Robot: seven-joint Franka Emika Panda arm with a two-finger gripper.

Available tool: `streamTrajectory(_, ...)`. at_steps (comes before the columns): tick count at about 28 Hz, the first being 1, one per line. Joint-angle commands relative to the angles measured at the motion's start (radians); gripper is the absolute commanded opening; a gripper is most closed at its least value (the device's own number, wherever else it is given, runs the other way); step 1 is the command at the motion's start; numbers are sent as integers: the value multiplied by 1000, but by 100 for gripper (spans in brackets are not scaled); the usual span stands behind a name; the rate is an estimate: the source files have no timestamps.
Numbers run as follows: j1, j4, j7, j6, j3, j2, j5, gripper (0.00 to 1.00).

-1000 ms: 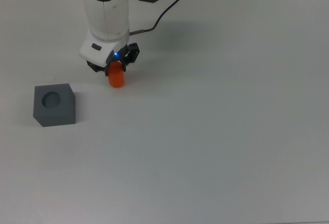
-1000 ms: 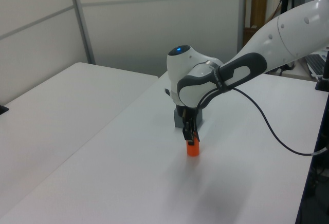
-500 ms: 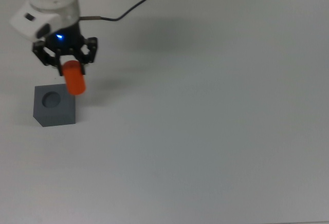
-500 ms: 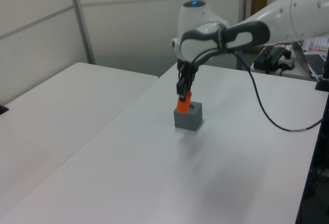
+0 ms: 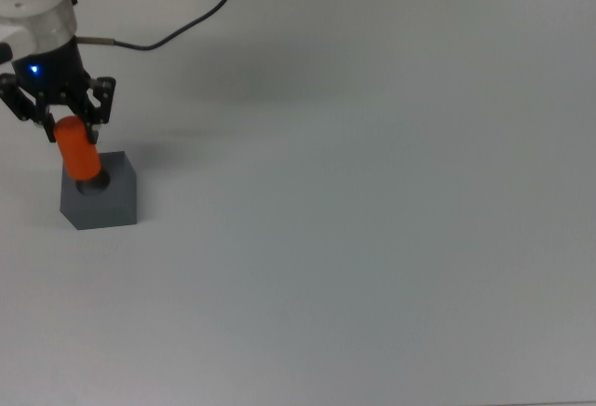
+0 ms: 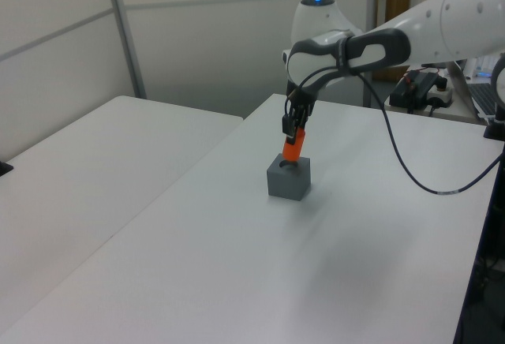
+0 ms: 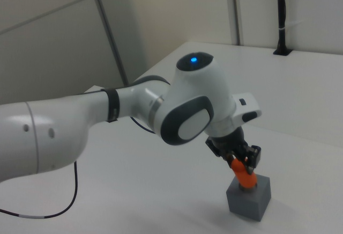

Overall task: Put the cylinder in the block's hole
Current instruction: 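Lower the cylinder into the hole of the grey block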

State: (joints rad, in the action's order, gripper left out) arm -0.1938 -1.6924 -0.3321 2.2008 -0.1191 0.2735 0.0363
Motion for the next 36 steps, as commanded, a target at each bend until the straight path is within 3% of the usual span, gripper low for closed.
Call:
streamTrajectory(1,-1,19,-15,51,-5,36,24,4)
streamTrajectory(24,11,-7,-31,-9,-1,30,7,8)
streamTrajectory(26,11,-7,-31,-9,1,30,7,17)
streamTrajectory(27,11,-7,-31,-9,1,32,7,28)
streamTrajectory(29,13,-7,-30,-9,3,32,5,65)
streamTrajectory(30,13,-6,-25,-9,3,33,5,92)
streamTrajectory(31,13,-6,-24,-9,3,32,7,100)
streamTrajectory(36,11,5,-19,-9,3,26,16,100)
